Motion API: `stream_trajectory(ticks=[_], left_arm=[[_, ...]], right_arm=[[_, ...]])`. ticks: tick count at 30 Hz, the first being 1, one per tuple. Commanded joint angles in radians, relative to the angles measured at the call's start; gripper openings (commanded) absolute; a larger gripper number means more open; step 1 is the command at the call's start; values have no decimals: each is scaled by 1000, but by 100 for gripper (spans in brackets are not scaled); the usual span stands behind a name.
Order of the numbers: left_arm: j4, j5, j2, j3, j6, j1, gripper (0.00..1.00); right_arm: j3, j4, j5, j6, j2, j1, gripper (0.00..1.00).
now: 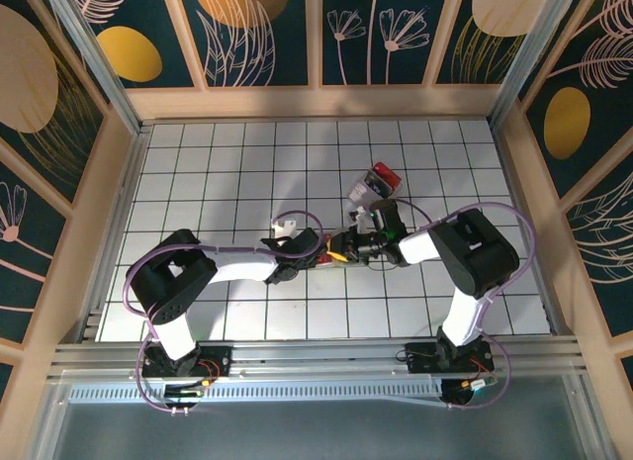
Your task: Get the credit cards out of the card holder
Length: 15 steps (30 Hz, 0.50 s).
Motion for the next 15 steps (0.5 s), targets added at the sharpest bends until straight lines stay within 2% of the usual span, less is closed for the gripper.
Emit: stream_trajectory(ticks=[1,9,15], left_arm=[[-118,61,71,-41,13,5,99],[-131,61,81,-32,11,3,99],[-141,57,85,-33,4,4,99]], right_arm=[[-17,206,-113,67,37,26,23],[-86,525,-163,247,87,6,18],[-119,473,-119,216,50,-14,14]])
